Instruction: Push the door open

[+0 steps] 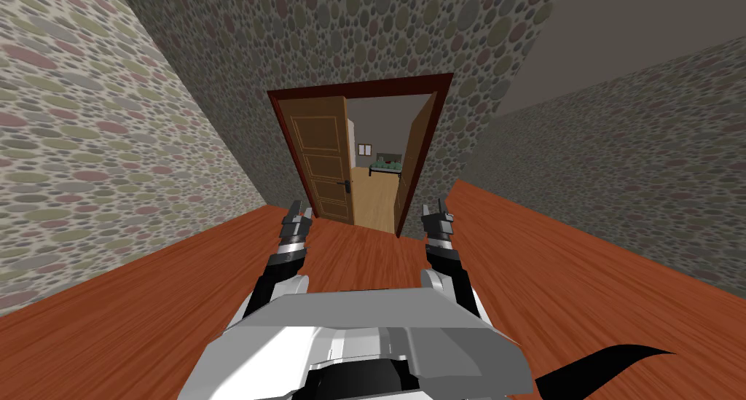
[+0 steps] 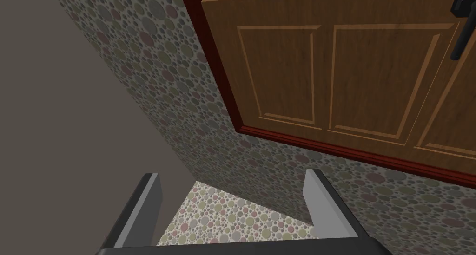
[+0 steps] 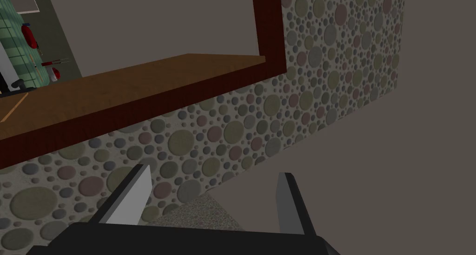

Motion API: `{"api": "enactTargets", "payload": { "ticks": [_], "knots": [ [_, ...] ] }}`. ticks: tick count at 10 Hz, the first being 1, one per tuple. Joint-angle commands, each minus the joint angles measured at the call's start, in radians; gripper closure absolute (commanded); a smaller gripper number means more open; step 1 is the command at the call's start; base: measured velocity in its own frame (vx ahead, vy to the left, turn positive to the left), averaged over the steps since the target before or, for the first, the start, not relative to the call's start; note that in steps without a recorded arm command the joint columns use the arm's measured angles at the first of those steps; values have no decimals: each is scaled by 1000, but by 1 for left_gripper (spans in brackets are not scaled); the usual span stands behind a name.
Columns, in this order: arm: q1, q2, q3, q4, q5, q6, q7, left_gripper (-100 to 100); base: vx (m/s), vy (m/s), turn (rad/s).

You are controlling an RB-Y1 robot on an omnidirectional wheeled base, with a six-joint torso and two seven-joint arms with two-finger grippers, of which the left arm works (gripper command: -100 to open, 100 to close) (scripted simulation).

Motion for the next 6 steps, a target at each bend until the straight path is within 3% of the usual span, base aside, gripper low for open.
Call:
{"api": "enactTargets", "payload": {
  "ticks": [1,6],
  "knots": [
    [-21,9,-1,33,0,-1,4,-100,131,40,2],
    [-88,31,-5,137,1,-4,17,-100,87,48,-10]
  ]
}}
